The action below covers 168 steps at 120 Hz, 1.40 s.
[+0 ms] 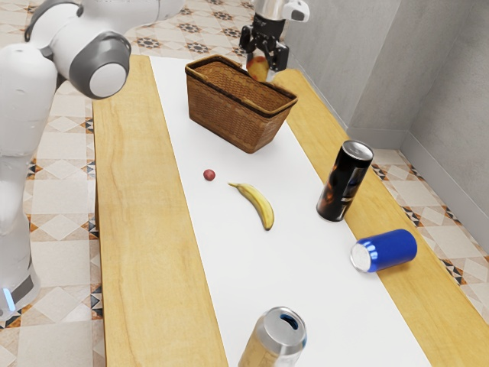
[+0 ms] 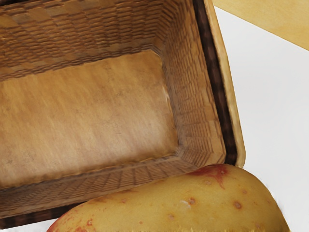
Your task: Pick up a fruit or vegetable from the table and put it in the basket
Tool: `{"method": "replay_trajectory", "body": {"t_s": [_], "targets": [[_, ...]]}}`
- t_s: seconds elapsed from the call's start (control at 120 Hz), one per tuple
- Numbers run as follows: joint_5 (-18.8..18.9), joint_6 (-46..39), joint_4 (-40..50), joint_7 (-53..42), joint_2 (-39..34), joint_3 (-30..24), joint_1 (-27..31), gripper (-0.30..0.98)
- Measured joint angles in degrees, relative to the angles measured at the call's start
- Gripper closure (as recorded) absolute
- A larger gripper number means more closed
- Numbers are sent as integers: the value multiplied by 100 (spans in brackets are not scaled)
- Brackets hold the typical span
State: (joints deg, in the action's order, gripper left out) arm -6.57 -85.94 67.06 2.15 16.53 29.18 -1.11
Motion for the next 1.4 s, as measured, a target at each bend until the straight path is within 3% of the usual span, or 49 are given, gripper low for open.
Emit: {"method": "replay_trajectory", "body": {"t_s": [0.35,0.625,0.7,0.792,1.4], "targets": [[-250,57,-210,-88,414,7,741,31],[-252,-56,-434,-154,641,-4,919,31],[-275,-82,-431,-173,645,-10,918,16],[-295,-100,-429,-191,645,-4,918,10],[-361,-179,-428,-232,636,-10,920,1]]}}
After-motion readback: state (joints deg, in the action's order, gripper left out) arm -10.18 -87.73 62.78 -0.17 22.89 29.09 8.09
